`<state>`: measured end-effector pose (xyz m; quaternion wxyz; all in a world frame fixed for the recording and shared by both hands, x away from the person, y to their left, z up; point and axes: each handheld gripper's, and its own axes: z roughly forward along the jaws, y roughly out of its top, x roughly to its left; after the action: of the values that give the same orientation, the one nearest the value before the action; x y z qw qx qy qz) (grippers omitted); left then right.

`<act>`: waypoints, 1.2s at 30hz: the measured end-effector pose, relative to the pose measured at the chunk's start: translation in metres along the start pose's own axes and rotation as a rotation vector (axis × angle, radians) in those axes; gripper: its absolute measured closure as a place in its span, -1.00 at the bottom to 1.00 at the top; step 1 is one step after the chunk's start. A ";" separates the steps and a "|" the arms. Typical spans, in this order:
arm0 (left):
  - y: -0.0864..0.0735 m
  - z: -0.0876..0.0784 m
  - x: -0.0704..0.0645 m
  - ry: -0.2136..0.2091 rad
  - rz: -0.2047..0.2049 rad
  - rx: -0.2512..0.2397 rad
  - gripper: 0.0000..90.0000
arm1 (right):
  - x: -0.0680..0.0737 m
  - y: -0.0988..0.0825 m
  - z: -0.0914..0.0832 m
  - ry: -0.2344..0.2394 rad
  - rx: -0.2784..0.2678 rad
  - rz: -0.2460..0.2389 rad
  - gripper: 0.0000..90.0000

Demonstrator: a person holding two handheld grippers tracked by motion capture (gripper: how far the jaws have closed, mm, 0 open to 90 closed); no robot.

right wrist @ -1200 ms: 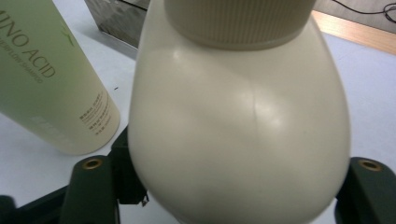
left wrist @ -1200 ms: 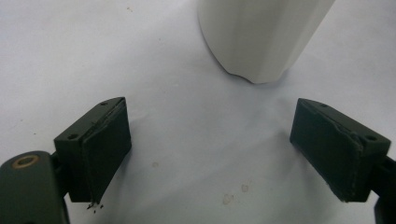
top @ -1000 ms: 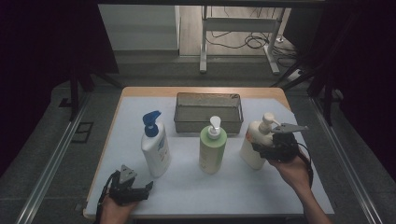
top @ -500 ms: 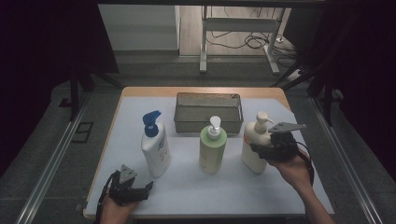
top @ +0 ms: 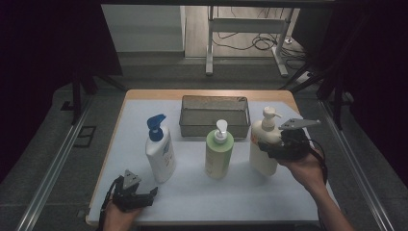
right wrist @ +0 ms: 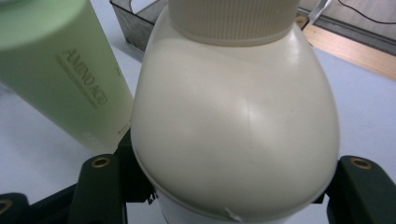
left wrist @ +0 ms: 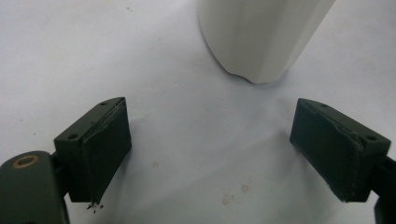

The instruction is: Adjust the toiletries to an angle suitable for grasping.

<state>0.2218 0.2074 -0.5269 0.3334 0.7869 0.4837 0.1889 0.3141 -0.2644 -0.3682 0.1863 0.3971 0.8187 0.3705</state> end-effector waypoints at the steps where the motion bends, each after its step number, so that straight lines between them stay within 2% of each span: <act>1: 0.000 0.000 0.000 0.000 0.000 0.000 -0.73 | 0.000 0.002 -0.001 0.002 -0.002 0.000 -0.17; 8: 0.000 0.000 0.000 0.000 0.000 0.000 -0.73 | -0.002 0.017 -0.007 0.023 -0.015 0.007 -0.17; 18: 0.000 0.000 0.000 -0.001 0.000 0.001 -0.73 | -0.001 0.041 -0.011 0.029 -0.031 -0.009 -0.17; 23: 0.000 0.000 0.000 -0.001 0.000 0.001 -0.73 | 0.000 0.053 -0.010 0.044 -0.043 -0.024 -0.17; 36: 0.000 0.000 0.000 -0.001 0.000 0.001 -0.73 | 0.007 0.085 -0.001 0.047 -0.061 -0.041 -0.16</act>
<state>0.2218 0.2075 -0.5268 0.3330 0.7872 0.4837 0.1884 0.3527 -0.2245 -0.3038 0.1864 0.3657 0.8190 0.4009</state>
